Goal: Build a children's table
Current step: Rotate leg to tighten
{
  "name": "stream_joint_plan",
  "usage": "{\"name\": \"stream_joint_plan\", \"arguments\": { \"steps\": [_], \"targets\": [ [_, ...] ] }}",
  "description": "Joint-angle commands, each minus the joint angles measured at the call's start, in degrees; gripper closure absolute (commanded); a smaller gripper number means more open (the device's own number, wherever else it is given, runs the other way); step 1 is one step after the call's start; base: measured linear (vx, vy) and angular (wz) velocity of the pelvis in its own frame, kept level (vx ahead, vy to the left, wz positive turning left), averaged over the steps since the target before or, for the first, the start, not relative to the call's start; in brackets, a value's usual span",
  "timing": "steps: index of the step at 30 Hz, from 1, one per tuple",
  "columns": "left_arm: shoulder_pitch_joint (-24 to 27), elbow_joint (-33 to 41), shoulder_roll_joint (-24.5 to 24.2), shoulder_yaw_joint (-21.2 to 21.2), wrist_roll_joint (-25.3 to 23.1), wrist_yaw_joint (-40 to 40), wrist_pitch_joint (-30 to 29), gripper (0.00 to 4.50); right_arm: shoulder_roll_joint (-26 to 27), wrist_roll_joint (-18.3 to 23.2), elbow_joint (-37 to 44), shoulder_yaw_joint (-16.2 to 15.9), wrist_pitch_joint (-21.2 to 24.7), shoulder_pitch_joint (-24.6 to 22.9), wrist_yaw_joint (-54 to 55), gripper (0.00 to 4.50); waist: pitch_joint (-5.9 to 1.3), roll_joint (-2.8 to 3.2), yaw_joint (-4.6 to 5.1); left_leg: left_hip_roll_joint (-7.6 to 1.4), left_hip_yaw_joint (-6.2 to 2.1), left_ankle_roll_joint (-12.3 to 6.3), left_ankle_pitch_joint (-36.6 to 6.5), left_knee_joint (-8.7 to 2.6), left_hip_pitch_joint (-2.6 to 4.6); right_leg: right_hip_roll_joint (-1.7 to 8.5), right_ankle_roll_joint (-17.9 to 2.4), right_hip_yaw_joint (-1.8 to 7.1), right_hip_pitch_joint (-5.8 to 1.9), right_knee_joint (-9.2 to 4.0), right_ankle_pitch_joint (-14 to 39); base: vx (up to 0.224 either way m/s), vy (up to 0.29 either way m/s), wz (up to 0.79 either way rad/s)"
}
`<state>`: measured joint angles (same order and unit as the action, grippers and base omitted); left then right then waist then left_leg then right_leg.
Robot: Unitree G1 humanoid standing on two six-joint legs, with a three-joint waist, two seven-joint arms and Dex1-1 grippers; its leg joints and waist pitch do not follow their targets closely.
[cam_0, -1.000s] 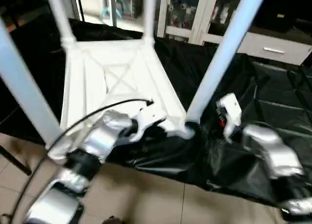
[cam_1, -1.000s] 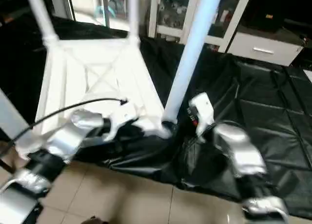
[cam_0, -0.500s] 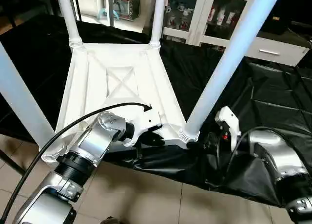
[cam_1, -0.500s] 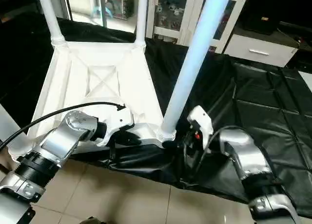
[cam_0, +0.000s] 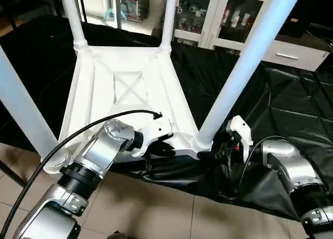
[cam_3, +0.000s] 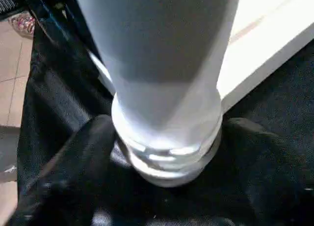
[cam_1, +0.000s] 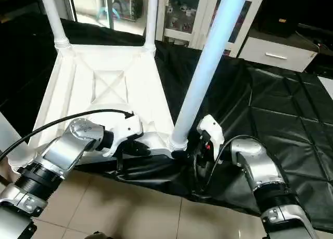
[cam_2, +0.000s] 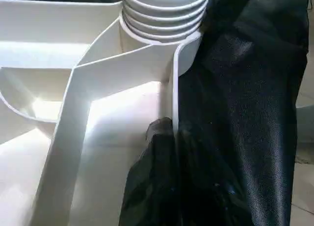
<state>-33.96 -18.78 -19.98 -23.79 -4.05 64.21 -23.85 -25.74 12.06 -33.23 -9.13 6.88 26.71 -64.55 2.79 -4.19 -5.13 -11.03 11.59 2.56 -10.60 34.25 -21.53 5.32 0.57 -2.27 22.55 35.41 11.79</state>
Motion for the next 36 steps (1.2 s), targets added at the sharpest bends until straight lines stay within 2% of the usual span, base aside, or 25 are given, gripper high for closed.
{"name": "stream_joint_plan", "arguments": {
  "steps": [1, 7, 12, 13, 16, 17, 19, 20, 21, 22, 23, 24, 26, 27, 28, 29, 30, 32, 33, 36],
  "targets": [
    [1.25, -0.32, 0.25, -2.89, -0.17, 1.96, -1.01, 4.5, -0.16, -0.15, -0.57, 0.98, -0.87, 0.89, -0.42, 1.18, -3.81, -0.12, 0.0, -2.39, -0.79, -4.65, -4.11, -3.5, 1.35, 2.85, -17.15, 1.76, -2.4, -2.58, -3.12, 0.0, 0.0, 0.0],
    [1.18, -0.33, -0.17, -3.11, -0.14, 2.43, -1.05, 4.5, 0.25, -0.01, -0.67, 0.93, -1.2, 0.97, -1.0, 1.64, -3.78, -0.15, -0.04, -2.36, -0.8, -4.73, -4.2, -3.48, 1.31, 2.82, -17.27, 1.75, -2.44, -2.57, -3.2, 0.0, 0.0, 0.0],
    [1.0, -0.62, -0.24, -3.26, -0.27, 2.47, -1.0, 4.5, 0.48, 0.09, -1.05, 0.84, -1.45, 0.88, -1.56, 1.73, -3.79, -0.01, -0.05, -2.39, -0.86, -4.16, -4.81, -3.54, 1.35, 2.81, -17.19, 1.74, -2.43, -2.58, -2.7, 0.0, 0.0, 0.0],
    [0.97, -0.68, -0.24, -3.3, -0.31, 2.46, -0.98, 4.5, 0.53, 0.08, -1.1, 0.83, -1.5, 0.8, -1.63, 1.74, -3.85, 0.23, -0.02, -2.36, -0.87, -4.04, -4.68, -3.52, 1.37, 2.76, -17.22, 1.74, -2.44, -2.55, -3.34, 0.0, 0.0, 0.0],
    [1.06, -0.73, -0.22, -3.39, -0.28, 2.45, -0.99, 4.5, 0.9, 0.12, -1.01, 0.9, -1.59, 0.36, -1.41, 1.75, -3.86, 0.31, 0.0, -2.34, -0.88, -3.93, -4.91, -3.53, 1.38, 2.72, -17.47, 1.72, -2.46, -2.5, -4.08, 0.0, 0.0, 0.0],
    [1.13, -0.76, -0.22, -3.41, -0.27, 2.4, -0.96, 4.5, 1.03, 0.17, -0.82, 0.93, -1.5, 0.18, -1.26, 1.75, -3.86, 0.56, -0.01, -2.32, -0.9, -3.81, -5.19, -3.54, 1.38, 2.76, -17.52, 1.74, -2.47, -2.5, -3.94, 0.0, 0.0, 0.0],
    [1.34, -1.02, 0.06, -3.06, -0.1, 1.77, -1.16, 4.5, 1.51, 0.22, -0.21, 1.23, -0.93, -0.39, 0.15, 1.75, -3.86, 0.39, 0.02, -2.33, -0.88, -3.68, -5.38, -3.54, 1.39, 2.75, -17.56, 1.74, -2.5, -2.53, -4.0, 0.0, 0.0, 0.0],
    [1.28, -1.64, 0.66, -2.41, 0.14, 0.83, -1.43, 4.5, 1.95, -0.26, -0.13, 1.42, -0.54, -0.65, 2.23, 1.75, -3.82, 0.56, 0.04, -2.35, -0.89, -3.56, -5.53, -3.59, 1.41, 2.75, -17.57, 1.76, -2.46, -2.55, -3.84, 0.0, 0.0, 0.0],
    [1.08, -2.42, 1.34, -1.71, 0.35, -0.23, -1.62, 4.5, 2.41, -0.81, -0.29, 1.61, -0.37, -0.81, 4.31, 1.75, -3.58, 0.49, 0.2, -2.31, -0.85, -2.92, -7.14, -3.79, 1.43, 2.71, -17.26, 1.78, -2.31, -2.88, -1.73, 0.0, 0.0, 0.0],
    [0.68, -3.64, 2.36, -0.66, 0.58, -1.93, -1.84, 4.5, 3.08, -1.49, -0.54, 1.9, -0.01, -0.98, 7.15, 1.75, -3.6, 0.47, 0.18, -2.34, -0.92, -2.49, -7.97, -3.8, 1.5, 2.79, -17.03, 1.76, -2.34, -2.96, -0.48, 0.0, 0.0, 0.0],
    [-0.06, -5.59, 3.88, 0.97, 0.77, -4.93, -2.2, 4.5, 4.04, -2.05, -0.81, 2.39, 0.89, -1.08, 10.59, 1.75, -3.27, 0.03, 0.33, -2.33, -0.97, -1.62, -10.02, -4.09, 1.39, 2.84, -16.14, 1.79, -2.29, -3.41, 3.54, 0.0, 0.0, 0.0],
    [-0.52, -6.78, 4.79, 1.96, 0.86, -6.79, -2.44, 4.5, 4.61, -2.34, -0.96, 2.69, 1.48, -1.13, 12.59, 1.76, -3.08, 0.25, 0.37, -2.36, -0.96, -0.9, -11.72, -4.25, 1.59, 2.85, -15.6, 1.84, -2.07, -3.75, 6.33, 0.0, 0.0, 0.0],
    [-2.85, -12.01, 8.34, 6.04, 0.9, -15.78, -3.17, 4.5, 7.73, -3.08, -1.3, 4.29, 3.98, -1.2, 21.31, 1.76, -2.97, -0.17, 0.62, -2.33, -1.38, 2.13, -17.31, -4.7, 1.9, 3.09, -12.63, 1.82, -1.82, -4.64, 16.03, 0.0, 0.0, 0.0],
    [-4.12, -14.69, 10.13, 8.31, 1.16, -20.74, -3.0, 4.5, 9.61, -3.35, -1.8, 5.38, 4.9, -0.98, 26.28, 1.76, -2.97, -0.09, 0.72, -2.23, -1.57, 2.85, -17.86, -4.8, 1.84, 3.2, -11.33, 1.83, -1.71, -4.87, 18.17, 0.0, 0.0, 0.0],
    [-5.25, -16.82, 11.48, 9.85, 1.24, -24.51, -2.84, 4.5, 11.34, -3.67, -2.46, 6.3, 5.76, -0.63, 30.87, 1.77, -3.07, 0.13, 0.82, -2.18, -1.58, 3.11, -17.73, -4.8, 1.83, 3.2, -11.02, 1.89, -1.6, -4.91, 18.23, 0.0, 0.0, 0.0],
    [-5.84, -17.89, 12.15, 10.58, 1.29, -26.39, -2.68, 4.5, 12.3, -3.88, -2.89, 6.83, 6.18, -0.38, 33.39, 1.77, -3.13, -0.13, 1.01, -2.07, -1.71, 3.38, -17.83, -4.81, 1.7, 3.2, -10.26, 1.82, -1.55, -5.04, 18.84, 0.0, 0.0, 0.0],
    [-6.85, -19.55, 13.31, 11.62, 1.42, -29.47, -1.8, 4.5, 14.04, -4.84, -3.9, 7.36, 6.49, 0.16, 38.51, 1.78, -3.22, 0.15, 1.0, -2.04, -1.77, 3.45, -17.38, -4.83, 1.65, 3.22, -10.06, 1.8, -1.65, -5.01, 18.56, 0.0, 0.0, 0.0],
    [-8.12, -21.59, 14.81, 12.46, 1.26, -32.82, -0.41, 4.5, 16.28, -6.33, -4.97, 7.6, 6.61, 0.79, 44.48, 1.78, -3.28, 0.02, 1.1, -2.01, -1.59, 2.55, -16.4, -4.73, 1.58, 3.17, -9.89, 1.86, -1.53, -5.1, 16.95, 0.0, 0.0, 0.0],
    [-9.5, -23.79, 16.46, 12.92, 0.97, -35.44, 1.2, 4.5, 18.67, -7.88, -5.96, 7.53, 6.19, 1.45, 50.19, 1.78, -3.36, 0.69, 1.15, -1.92, -1.53, 2.27, -14.97, -4.73, 1.45, 3.06, -9.85, 1.93, -1.47, -4.99, 14.61, 0.0, 0.0, 0.0],
    [-12.59, -28.5, 19.57, 13.32, 0.56, -39.47, 4.22, 4.5, 23.0, -10.15, -8.06, 6.35, 5.2, 2.84, 56.85, 1.78, -3.59, 0.85, 1.15, -1.77, -1.36, 1.82, -13.79, -4.6, 1.59, 2.98, -10.01, 1.96, -1.45, -4.89, 12.25, 0.0, 0.0, 0.0]
  ]
}}
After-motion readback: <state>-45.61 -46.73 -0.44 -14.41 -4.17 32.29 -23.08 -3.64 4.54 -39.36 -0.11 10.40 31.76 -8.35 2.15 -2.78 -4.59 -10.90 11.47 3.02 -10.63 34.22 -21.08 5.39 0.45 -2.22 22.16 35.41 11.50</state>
